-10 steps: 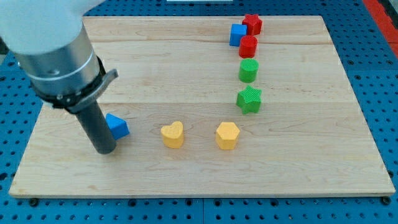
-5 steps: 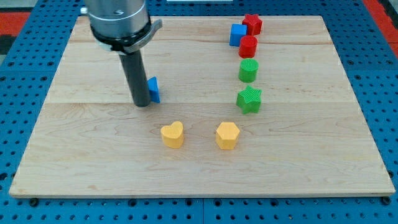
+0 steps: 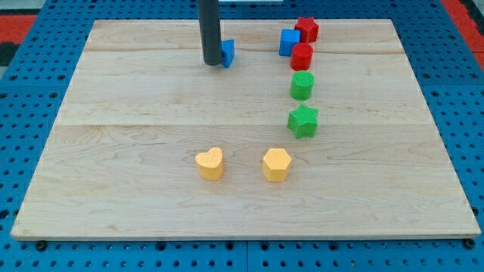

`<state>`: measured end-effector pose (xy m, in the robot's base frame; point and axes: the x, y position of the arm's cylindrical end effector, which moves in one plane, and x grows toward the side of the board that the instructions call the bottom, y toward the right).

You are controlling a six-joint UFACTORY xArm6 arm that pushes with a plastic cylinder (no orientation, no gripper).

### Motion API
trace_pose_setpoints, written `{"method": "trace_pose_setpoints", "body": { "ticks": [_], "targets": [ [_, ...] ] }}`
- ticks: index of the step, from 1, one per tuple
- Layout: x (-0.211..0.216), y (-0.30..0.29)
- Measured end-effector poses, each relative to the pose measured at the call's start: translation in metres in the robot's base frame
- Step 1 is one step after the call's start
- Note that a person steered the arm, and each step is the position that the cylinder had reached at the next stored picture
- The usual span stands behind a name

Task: Place the blue triangle towards the left side of the blue cube

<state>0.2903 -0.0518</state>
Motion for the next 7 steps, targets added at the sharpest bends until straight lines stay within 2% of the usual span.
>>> {"method": "trace_pose_setpoints", "body": {
  "ticks": [1, 4, 5, 6, 7],
  "targets": [
    [-0.024, 0.000],
    [-0.023, 0.078],
    [0.017, 0.082],
    [0.027, 0.117],
    [0.050, 0.121]
  ]
}}
